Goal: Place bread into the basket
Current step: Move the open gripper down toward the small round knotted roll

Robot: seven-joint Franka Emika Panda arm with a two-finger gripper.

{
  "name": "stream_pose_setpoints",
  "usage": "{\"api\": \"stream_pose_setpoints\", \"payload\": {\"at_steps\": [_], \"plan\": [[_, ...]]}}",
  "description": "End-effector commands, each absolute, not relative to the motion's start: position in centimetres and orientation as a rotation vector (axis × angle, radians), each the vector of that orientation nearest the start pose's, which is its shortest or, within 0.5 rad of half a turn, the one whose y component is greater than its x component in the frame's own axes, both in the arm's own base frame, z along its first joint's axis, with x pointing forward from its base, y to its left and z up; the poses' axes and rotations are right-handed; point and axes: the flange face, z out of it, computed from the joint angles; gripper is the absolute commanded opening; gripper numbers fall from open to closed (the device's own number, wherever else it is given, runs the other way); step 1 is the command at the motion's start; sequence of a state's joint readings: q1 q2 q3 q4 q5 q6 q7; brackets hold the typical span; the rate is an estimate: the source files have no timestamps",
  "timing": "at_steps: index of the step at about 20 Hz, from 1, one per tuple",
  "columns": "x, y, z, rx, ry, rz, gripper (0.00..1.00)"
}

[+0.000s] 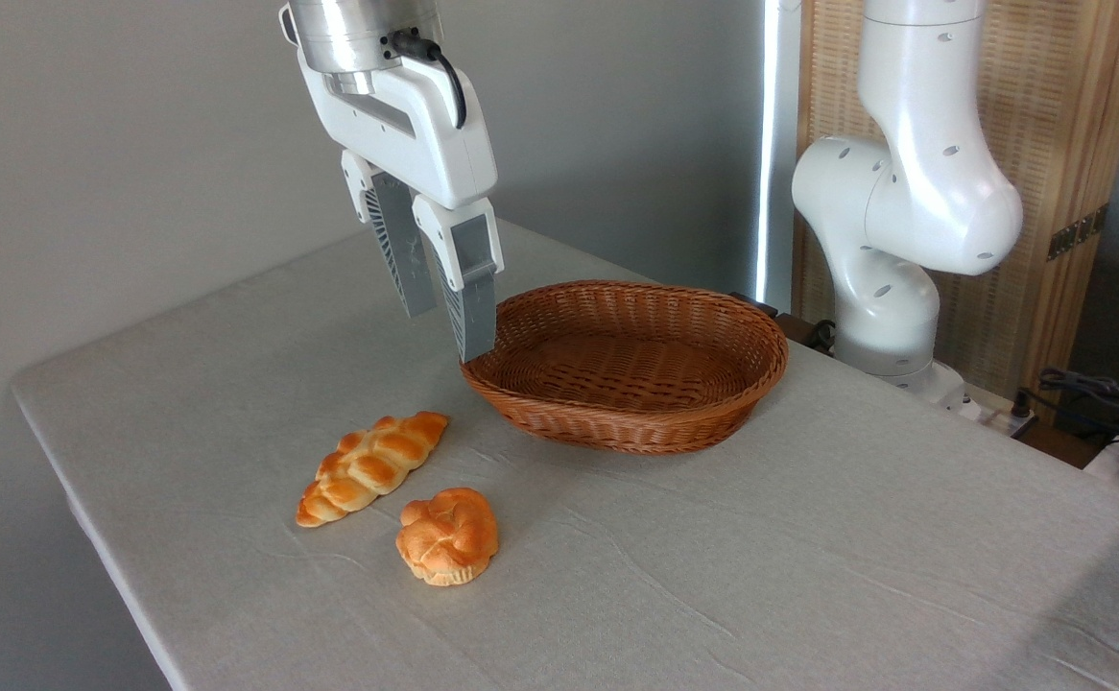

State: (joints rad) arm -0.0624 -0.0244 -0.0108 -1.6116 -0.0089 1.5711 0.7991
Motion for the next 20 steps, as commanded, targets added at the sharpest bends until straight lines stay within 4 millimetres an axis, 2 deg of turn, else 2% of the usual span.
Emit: {"api": "stream_pose_setpoints", "payload": {"at_steps": [1, 5, 7, 8, 12, 15, 17, 18, 20], "plan": [[54.0, -3.6, 62.5, -2.889, 1.311, 0.054, 1.0], [54.0, -1.9, 62.6, -2.945, 1.278, 0.019, 1.0], [53.7, -1.0, 63.3, -2.979, 1.263, -0.024, 1.0], [53.7, -1.1, 63.2, -2.985, 1.263, -0.025, 1.0], [54.1, -3.3, 62.8, -2.951, 1.315, -0.062, 1.0], [54.0, -5.7, 60.9, -2.934, 1.377, -0.02, 1.0], [54.6, -7.6, 60.0, -2.907, 1.41, -0.05, 1.0], [55.2, -7.9, 59.1, -2.885, 1.414, -0.053, 1.0], [56.2, -7.1, 57.2, -2.839, 1.397, -0.036, 1.0]]}}
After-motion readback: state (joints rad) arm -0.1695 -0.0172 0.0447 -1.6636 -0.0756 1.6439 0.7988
